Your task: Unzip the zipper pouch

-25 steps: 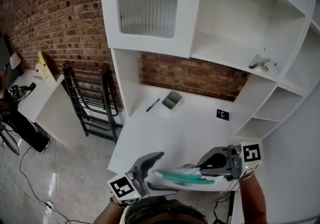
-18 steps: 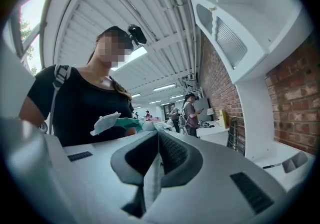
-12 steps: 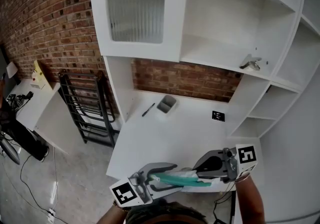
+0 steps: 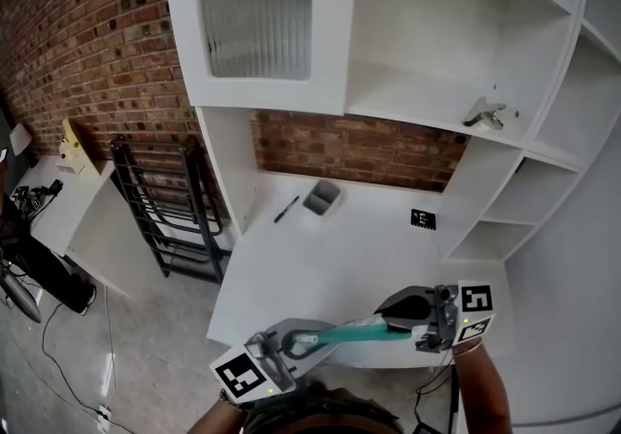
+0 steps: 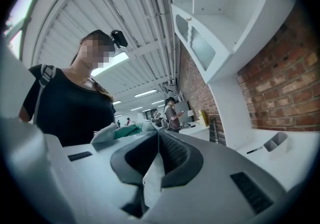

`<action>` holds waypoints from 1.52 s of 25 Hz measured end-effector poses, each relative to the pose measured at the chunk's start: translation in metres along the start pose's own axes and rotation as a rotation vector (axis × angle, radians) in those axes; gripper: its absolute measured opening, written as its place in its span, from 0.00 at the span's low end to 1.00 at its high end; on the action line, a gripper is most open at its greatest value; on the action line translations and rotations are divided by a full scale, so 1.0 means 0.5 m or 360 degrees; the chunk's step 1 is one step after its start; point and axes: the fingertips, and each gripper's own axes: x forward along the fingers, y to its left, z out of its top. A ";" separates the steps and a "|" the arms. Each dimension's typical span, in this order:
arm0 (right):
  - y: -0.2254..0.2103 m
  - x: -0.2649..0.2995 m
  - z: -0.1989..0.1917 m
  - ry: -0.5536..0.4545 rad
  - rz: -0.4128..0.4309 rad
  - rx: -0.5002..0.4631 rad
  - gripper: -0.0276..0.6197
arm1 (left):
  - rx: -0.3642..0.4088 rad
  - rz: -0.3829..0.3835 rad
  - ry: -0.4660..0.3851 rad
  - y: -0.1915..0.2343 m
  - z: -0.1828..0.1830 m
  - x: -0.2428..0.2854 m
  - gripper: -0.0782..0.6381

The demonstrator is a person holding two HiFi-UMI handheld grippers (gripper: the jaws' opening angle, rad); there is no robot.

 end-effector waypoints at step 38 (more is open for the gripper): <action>-0.035 0.037 0.003 -0.0020 -0.1076 -0.0087 0.05 | 0.0293 0.0615 0.0361 0.124 -0.094 0.028 0.12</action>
